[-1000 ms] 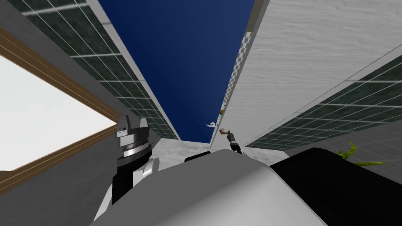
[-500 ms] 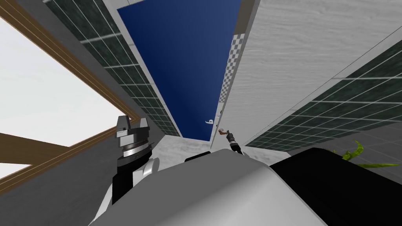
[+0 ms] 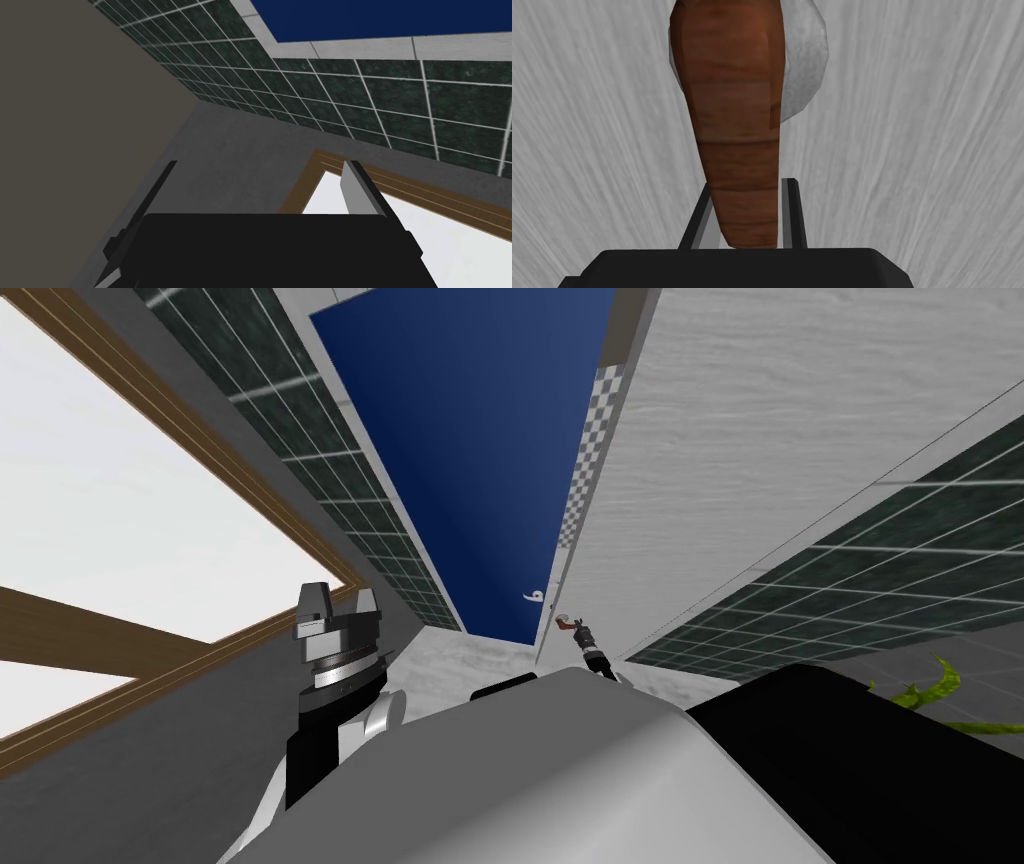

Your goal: Pull the door open

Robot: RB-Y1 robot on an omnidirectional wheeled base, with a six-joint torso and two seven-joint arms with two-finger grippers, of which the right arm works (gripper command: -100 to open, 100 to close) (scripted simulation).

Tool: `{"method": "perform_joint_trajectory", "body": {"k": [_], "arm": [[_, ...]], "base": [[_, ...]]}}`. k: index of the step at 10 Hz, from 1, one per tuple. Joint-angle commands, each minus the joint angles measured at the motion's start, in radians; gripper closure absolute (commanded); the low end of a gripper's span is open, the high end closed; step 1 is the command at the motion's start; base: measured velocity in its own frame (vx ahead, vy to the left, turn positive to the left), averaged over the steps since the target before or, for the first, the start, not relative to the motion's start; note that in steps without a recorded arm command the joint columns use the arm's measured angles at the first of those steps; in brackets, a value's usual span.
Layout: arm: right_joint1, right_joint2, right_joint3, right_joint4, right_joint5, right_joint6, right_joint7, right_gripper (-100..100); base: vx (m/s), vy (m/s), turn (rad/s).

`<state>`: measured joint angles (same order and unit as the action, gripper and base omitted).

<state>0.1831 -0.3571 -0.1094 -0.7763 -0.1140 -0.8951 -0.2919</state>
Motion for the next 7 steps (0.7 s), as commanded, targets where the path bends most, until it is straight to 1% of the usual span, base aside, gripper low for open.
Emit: {"method": "perform_joint_trajectory", "body": {"k": [1, 2, 3, 6, 7], "arm": [[0.014, -0.007, 0.012, 0.002, 0.006, -0.024, -0.013, 100], [0.023, -0.012, 0.02, 0.004, 0.01, -0.04, -0.021, 100], [0.029, -0.015, 0.024, 0.005, 0.012, -0.049, -0.026, 100], [0.062, -0.032, 0.052, 0.01, 0.026, -0.106, -0.056, 100], [0.067, -0.035, 0.057, 0.011, 0.029, -0.114, -0.061, 100]], "base": [[-0.105, -0.029, 0.106], [-0.173, -0.021, 0.174], [-0.175, -0.02, 0.092], [-0.203, -0.04, 0.131], [-0.174, -0.033, 0.136]]}}
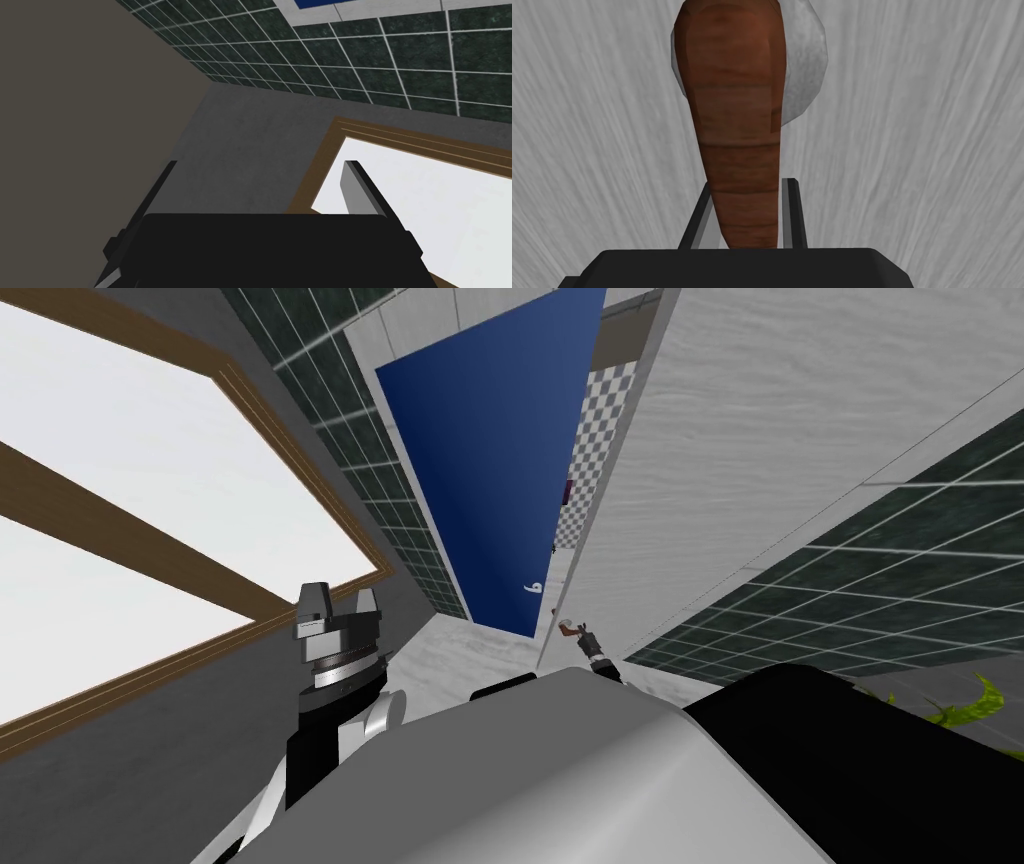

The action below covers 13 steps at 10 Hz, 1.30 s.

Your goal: Pull the door open

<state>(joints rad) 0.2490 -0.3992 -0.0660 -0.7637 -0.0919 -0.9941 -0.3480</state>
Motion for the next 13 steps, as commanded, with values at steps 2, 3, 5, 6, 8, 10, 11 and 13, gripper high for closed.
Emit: {"method": "perform_joint_trajectory", "body": {"k": [2, 3, 5, 6, 8, 10, 11, 13], "arm": [[0.019, -0.002, 0.028, 0.002, 0.014, -0.045, -0.021, 100], [0.023, -0.004, 0.031, 0.002, 0.015, -0.051, -0.024, 100], [0.039, -0.016, 0.024, 0.007, 0.013, -0.061, -0.027, 100], [0.044, -0.019, 0.028, 0.013, 0.016, -0.074, -0.032, 100], [0.054, -0.025, 0.037, 0.025, 0.021, -0.105, -0.042, 100], [0.064, -0.032, 0.047, 0.038, 0.028, -0.137, -0.052, 100], [0.069, -0.035, 0.051, 0.044, 0.03, -0.152, -0.057, 100], [0.075, -0.039, 0.057, 0.051, 0.034, -0.172, -0.064, 100]], "base": [[-0.156, -0.032, 0.088], [-0.128, -0.025, 0.075], [-0.089, -0.015, 0.071], [-0.209, -0.039, 0.205], [-0.213, -0.057, 0.176], [-0.227, -0.062, 0.158], [-0.231, -0.061, 0.162], [-0.167, -0.037, 0.123]]}}
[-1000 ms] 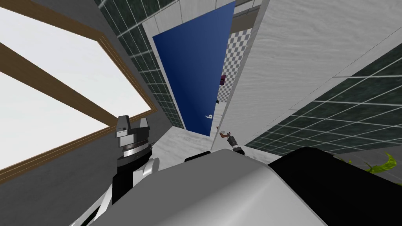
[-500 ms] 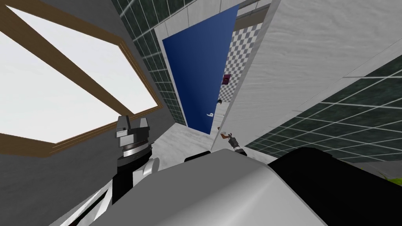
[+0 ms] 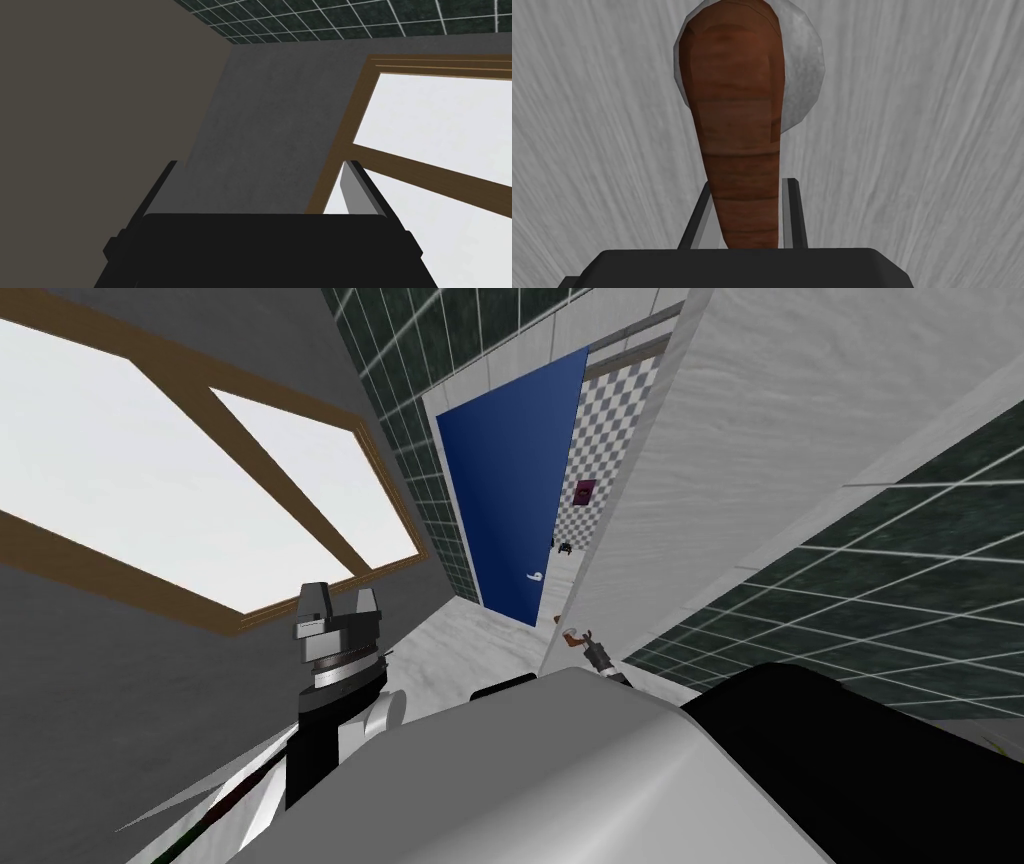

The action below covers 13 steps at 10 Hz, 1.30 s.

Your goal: Pull the door open

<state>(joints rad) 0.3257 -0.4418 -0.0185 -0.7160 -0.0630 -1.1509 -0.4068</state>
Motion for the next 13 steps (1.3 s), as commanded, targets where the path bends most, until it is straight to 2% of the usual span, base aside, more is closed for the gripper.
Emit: {"method": "perform_joint_trajectory", "body": {"k": [1, 2, 3, 6, 13], "arm": [[0.003, 0.001, 0.014, 0.009, 0.008, -0.028, -0.009, 100], [0.0, -0.005, 0.003, 0.012, 0.002, -0.016, -0.006, 100], [-0.023, 0.005, -0.018, 0.026, 0.024, -0.005, -0.009, 100], [-0.07, 0.024, -0.059, 0.046, 0.067, 0.02, -0.011, 100], [-0.188, 0.073, -0.162, 0.099, 0.176, 0.082, -0.017, 100]], "base": [[-0.16, -0.034, 0.115], [-0.079, -0.028, 0.015], [-0.145, -0.023, 0.133], [-0.25, -0.029, 0.166], [-0.182, -0.045, 0.138]]}}
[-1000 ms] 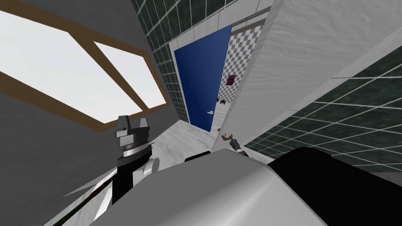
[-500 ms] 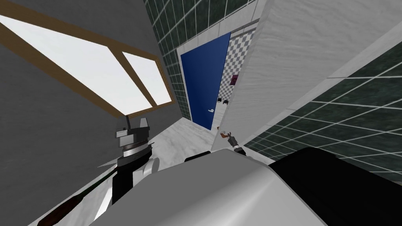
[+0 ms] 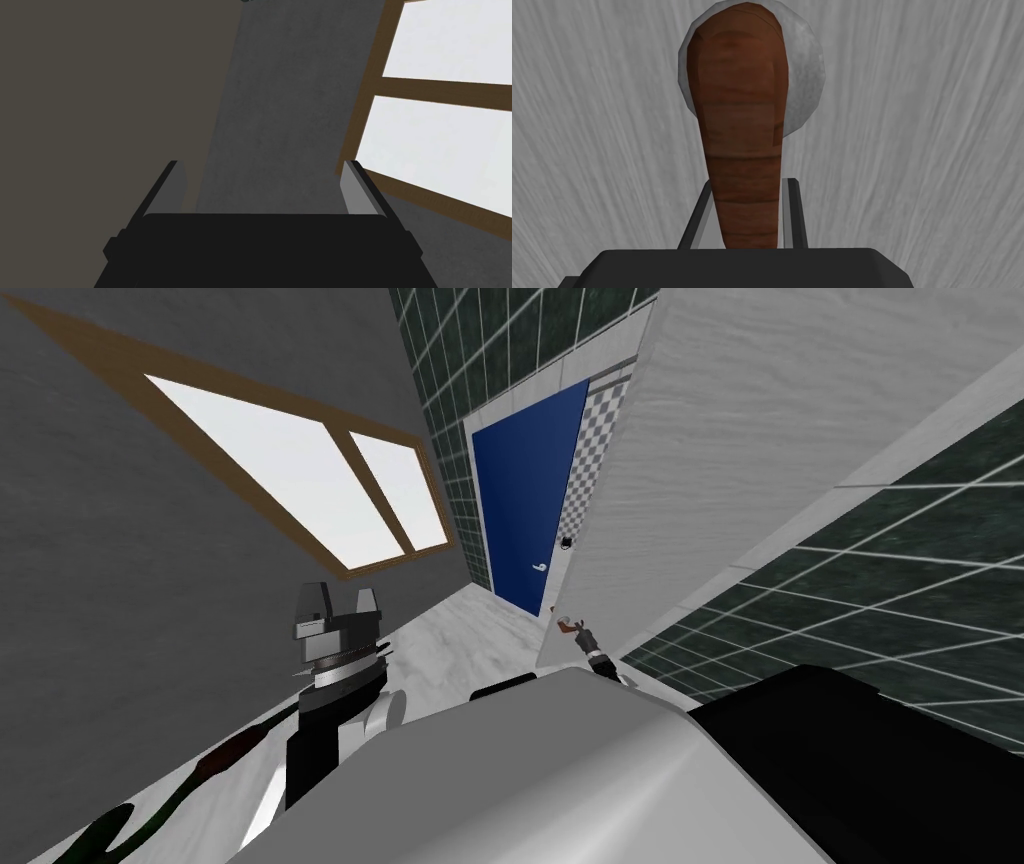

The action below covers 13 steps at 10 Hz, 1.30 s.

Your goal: Pull the door open

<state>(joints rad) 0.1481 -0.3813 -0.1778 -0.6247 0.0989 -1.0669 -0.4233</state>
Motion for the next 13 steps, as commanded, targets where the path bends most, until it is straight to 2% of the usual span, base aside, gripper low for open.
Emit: {"method": "perform_joint_trajectory", "body": {"k": [1, 2, 4, 5, 12, 13], "arm": [[-0.03, 0.02, -0.019, 0.016, 0.032, 0.008, -0.001, 100], [-0.049, 0.028, -0.036, 0.024, 0.049, 0.018, -0.002, 100], [-0.049, 0.028, -0.036, 0.032, 0.049, 0.018, -0.002, 100], [-0.076, 0.04, -0.06, 0.036, 0.074, 0.032, -0.003, 100], [-0.174, 0.08, -0.144, 0.079, 0.164, 0.083, -0.008, 100], [-0.166, 0.068, -0.144, 0.081, 0.152, 0.076, -0.006, 100]], "base": [[-0.211, -0.042, 0.168], [-0.206, -0.07, 0.172], [-0.088, -0.023, 0.02], [-0.093, -0.009, 0.104], [-0.208, -0.055, 0.122], [-0.101, -0.023, 0.017]]}}
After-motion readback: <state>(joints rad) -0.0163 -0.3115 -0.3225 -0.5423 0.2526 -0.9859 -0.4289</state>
